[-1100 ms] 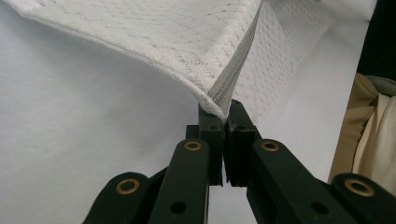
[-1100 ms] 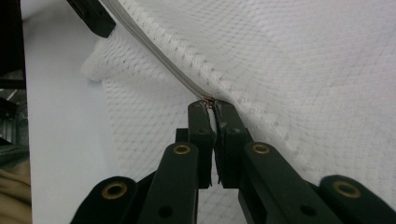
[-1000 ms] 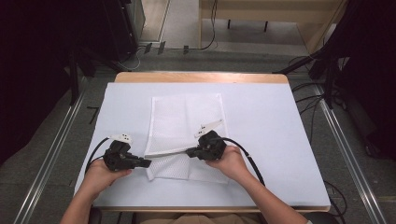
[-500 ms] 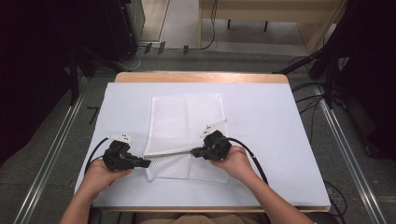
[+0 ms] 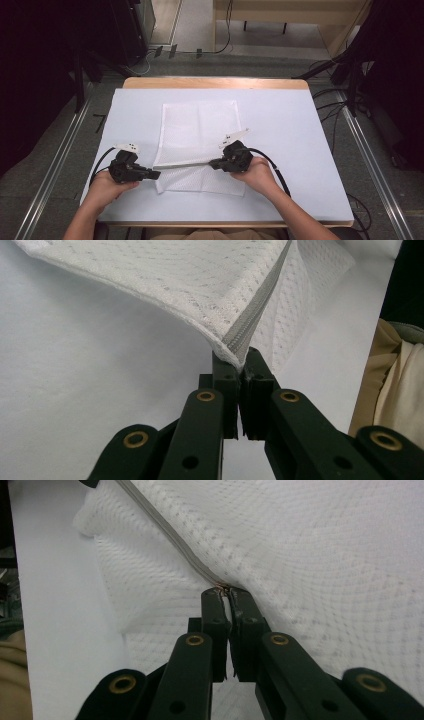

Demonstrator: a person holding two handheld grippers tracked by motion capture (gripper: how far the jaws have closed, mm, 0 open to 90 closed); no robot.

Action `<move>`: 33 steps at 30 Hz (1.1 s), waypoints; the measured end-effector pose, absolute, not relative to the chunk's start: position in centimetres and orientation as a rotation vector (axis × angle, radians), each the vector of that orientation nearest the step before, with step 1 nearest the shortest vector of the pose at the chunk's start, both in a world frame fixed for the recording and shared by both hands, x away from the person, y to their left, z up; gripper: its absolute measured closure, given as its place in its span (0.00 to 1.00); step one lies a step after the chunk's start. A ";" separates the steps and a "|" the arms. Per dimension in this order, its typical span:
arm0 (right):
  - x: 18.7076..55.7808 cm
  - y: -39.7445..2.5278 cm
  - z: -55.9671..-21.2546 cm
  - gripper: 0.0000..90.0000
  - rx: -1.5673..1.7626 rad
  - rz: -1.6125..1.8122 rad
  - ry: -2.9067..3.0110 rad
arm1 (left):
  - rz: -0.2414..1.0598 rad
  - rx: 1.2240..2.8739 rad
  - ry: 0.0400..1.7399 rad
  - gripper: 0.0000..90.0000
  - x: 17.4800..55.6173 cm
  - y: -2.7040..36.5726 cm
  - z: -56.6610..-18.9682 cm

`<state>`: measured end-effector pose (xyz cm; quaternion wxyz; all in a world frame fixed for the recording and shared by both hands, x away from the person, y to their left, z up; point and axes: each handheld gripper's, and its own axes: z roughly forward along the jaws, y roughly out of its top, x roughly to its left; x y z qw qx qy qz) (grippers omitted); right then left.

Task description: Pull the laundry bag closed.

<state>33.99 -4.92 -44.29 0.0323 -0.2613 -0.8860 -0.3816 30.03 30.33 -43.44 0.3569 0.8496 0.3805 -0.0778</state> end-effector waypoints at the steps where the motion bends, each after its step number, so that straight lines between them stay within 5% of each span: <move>1: 34.0 -5.0 -44.3 0.98 -0.804 -1.171 -2.731 | -0.195 2.194 0.982 0.98 30.0 30.4 -43.4; 33: 33.6 -8.1 -44.3 0.98 -0.874 -1.159 -2.726 | -0.182 2.197 0.980 0.98 29.9 30.5 -43.3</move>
